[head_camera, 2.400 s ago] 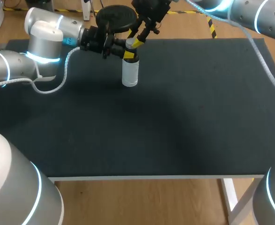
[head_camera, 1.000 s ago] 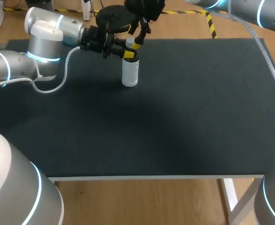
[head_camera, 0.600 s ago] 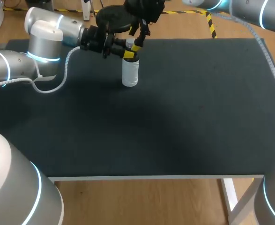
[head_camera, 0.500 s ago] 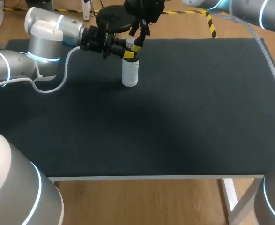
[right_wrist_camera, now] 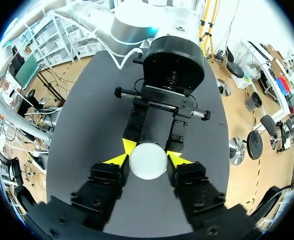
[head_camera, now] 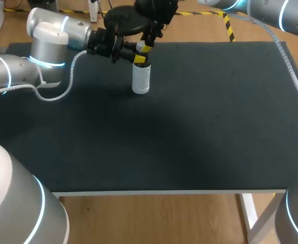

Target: Unscrew the bottle cap

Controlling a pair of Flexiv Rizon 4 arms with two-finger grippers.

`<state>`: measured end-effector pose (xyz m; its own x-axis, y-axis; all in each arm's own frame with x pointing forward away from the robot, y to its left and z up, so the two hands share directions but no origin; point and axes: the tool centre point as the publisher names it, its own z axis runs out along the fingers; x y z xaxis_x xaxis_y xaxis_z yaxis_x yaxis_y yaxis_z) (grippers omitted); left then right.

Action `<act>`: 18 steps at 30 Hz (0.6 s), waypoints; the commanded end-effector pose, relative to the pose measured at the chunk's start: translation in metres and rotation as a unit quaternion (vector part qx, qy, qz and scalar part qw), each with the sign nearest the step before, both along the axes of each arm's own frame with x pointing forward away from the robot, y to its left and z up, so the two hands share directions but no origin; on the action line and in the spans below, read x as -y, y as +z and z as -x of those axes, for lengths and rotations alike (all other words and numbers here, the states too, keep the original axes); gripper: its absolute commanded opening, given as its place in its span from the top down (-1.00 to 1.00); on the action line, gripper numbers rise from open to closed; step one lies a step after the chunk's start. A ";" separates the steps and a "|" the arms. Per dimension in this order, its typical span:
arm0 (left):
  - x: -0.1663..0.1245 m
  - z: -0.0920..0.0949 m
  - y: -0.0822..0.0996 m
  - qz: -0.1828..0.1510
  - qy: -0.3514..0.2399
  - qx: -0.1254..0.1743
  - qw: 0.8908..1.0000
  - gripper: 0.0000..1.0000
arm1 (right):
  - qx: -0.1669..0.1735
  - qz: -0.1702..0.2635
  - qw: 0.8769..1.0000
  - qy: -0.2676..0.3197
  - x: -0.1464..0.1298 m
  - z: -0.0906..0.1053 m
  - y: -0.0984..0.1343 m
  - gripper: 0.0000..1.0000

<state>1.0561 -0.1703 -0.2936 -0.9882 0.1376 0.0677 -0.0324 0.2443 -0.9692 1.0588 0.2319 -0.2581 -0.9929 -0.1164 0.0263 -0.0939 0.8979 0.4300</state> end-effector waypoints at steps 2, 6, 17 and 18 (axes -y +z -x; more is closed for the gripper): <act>0.000 -0.002 -0.001 0.000 -0.001 -0.001 1.000 1.00 | -0.004 0.003 1.000 0.005 0.000 -0.002 0.001 1.00; 0.000 -0.002 -0.001 0.000 -0.001 -0.001 1.000 1.00 | -0.004 0.000 1.000 0.009 0.000 -0.002 0.001 1.00; 0.000 -0.002 -0.001 0.000 -0.001 -0.001 1.000 1.00 | -0.004 -0.033 0.996 0.085 -0.001 -0.004 0.003 1.00; 0.000 -0.002 -0.001 0.000 -0.001 -0.001 1.000 1.00 | -0.006 -0.035 0.995 0.093 -0.002 -0.004 0.003 1.00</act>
